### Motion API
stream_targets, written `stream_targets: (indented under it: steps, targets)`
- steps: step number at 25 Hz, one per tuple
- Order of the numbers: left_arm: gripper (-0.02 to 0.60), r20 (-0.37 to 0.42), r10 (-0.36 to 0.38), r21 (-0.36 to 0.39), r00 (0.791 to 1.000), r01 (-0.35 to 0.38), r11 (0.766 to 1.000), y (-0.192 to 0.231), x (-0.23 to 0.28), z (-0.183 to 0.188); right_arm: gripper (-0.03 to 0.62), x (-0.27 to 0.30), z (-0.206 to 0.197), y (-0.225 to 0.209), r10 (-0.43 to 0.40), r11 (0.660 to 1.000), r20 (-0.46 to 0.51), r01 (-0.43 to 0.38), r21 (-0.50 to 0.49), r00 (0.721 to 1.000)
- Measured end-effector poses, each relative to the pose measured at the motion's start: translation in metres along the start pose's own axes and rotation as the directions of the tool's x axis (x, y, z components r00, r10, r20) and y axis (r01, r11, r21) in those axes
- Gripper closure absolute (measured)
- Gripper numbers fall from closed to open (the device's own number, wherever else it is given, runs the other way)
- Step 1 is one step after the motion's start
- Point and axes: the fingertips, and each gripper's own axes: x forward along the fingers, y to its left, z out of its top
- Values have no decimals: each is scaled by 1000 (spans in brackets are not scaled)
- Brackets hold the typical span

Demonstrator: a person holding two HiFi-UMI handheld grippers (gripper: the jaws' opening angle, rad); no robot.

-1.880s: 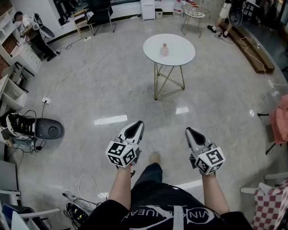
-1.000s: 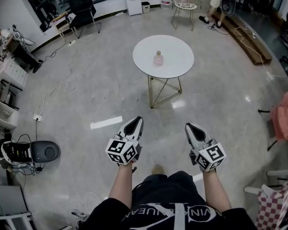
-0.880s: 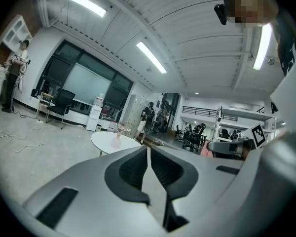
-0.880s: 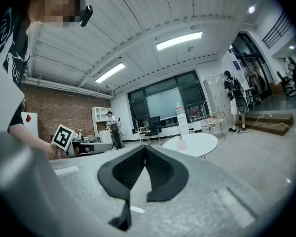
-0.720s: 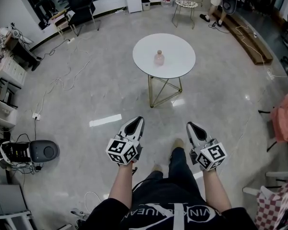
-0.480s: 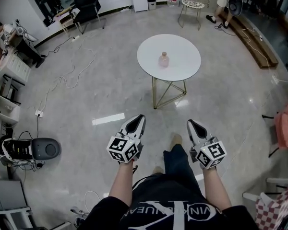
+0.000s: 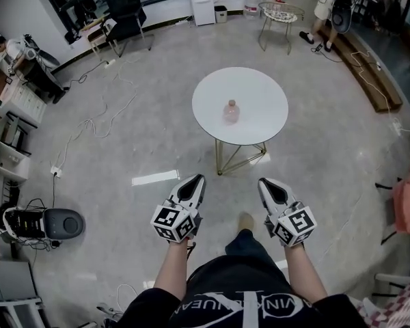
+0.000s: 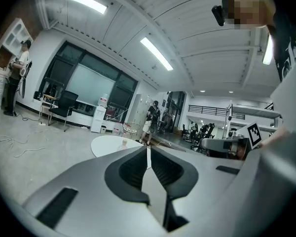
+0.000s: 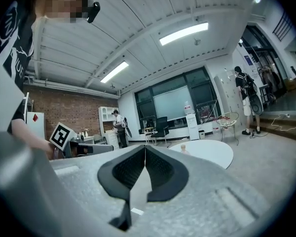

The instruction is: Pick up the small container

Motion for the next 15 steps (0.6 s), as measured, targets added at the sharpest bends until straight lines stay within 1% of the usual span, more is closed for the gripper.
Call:
stream_targets:
  steps: [2,9,15]
  targets:
    - [554,-6,7,-8,1000,-7,1000,5,17,-2,588,9,3,-16,6,1000,0,-6,2,1000]
    - [554,-25,32,-32,999,-33,999,15,71,-6,588,39,0,-70,36,999,-57,-35,17,998]
    - [554,-31,62,-50,998,-64,997,27,103,-5,588,65,-6,-97,82,996,-103,-80,24,991]
